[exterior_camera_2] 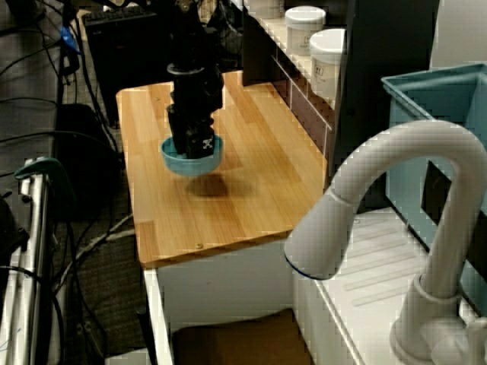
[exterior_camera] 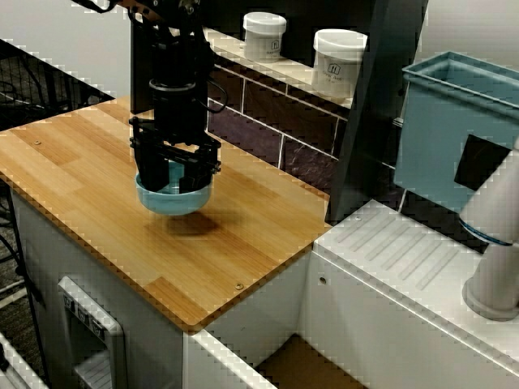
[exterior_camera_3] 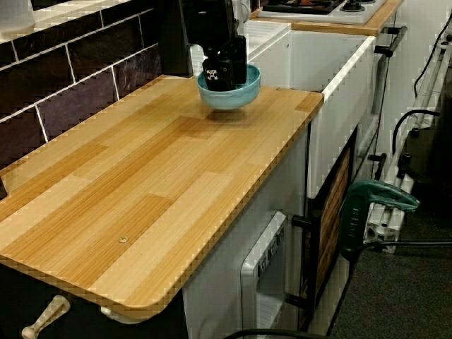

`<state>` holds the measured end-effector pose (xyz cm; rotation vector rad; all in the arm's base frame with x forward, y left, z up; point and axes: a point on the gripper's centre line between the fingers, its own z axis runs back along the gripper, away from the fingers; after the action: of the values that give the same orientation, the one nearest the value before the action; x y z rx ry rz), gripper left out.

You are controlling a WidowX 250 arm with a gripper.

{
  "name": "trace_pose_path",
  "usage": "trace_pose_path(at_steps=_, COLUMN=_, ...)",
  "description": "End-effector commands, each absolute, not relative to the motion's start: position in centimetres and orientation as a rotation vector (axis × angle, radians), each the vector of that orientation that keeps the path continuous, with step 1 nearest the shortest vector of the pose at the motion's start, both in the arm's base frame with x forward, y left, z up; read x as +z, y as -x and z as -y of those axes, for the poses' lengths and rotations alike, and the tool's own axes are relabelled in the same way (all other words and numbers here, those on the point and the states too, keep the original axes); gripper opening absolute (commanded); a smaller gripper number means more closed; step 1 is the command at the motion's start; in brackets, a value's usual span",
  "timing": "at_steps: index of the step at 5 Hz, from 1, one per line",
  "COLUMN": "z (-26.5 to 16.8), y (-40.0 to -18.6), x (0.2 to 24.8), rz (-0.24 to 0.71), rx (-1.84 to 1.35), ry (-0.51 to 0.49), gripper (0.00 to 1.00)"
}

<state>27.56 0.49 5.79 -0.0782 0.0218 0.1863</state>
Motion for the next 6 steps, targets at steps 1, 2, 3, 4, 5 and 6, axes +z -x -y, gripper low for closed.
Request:
trace_pose_path(at_steps=1, z=-2.1, y=-28.4, x=9.2, rz=0.064, rx=0.201, ry=0.091, gripper=1.00)
trace_pose_path(at_steps=2, z=-2.7, y=-28.7, x=9.7, rz=0.065, rx=0.208, ry=0.098, gripper=1.00)
trace_pose_path(at_steps=3, z=-3.6, y=-29.3, x=9.8, rz=0.061, rx=0.218, ry=0.100, gripper=1.00)
trace_pose_path(at_steps=4, z=-4.7, y=-29.9, x=10.1, rz=0.066, rx=0.233, ry=0.101, gripper=1.00)
trace_pose_path(at_steps=5, z=-5.8, y=-30.1, x=10.4, rz=0.066, rx=0.244, ry=0.104, gripper=1.00)
trace_pose_path(at_steps=6, z=-6.7, y=-30.1, x=10.7, rz=0.075, rx=0.250, ry=0.106, gripper=1.00)
